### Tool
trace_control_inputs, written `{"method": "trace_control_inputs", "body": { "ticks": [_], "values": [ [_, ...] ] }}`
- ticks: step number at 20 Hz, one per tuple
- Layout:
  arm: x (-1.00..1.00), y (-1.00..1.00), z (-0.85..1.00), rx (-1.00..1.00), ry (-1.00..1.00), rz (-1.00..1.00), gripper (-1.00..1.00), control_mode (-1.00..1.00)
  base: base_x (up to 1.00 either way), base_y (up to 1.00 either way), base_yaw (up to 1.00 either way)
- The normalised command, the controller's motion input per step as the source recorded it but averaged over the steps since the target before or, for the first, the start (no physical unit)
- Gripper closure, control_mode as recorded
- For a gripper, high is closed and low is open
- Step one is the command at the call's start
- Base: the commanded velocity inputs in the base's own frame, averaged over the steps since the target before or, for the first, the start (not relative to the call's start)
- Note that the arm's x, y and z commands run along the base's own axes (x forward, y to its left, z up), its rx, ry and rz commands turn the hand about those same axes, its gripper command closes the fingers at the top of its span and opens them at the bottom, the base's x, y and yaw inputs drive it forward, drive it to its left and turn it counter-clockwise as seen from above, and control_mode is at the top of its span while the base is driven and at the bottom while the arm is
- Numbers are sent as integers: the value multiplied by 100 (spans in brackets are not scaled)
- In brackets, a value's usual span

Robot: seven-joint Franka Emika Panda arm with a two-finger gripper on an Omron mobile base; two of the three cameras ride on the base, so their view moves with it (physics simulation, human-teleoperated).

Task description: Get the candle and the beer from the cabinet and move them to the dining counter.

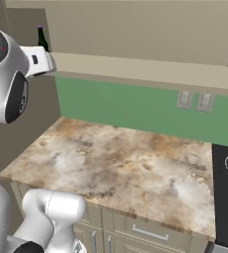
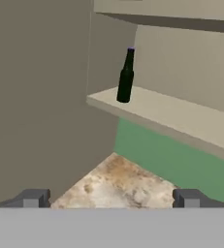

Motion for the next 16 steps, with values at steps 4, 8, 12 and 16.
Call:
{"method": "trace_control_inputs", "body": {
  "ticks": [4,8,12,16],
  "values": [
    [3,7,18,3,-21,0,-100,-100,0,0,0],
    [13,4,7,10,-17,0,-100,-100,0,0,0],
    [13,0,1,15,-14,0,-100,-100,0,0,0],
    [19,2,12,14,-11,0,-100,-100,0,0,0]
  ]
}}
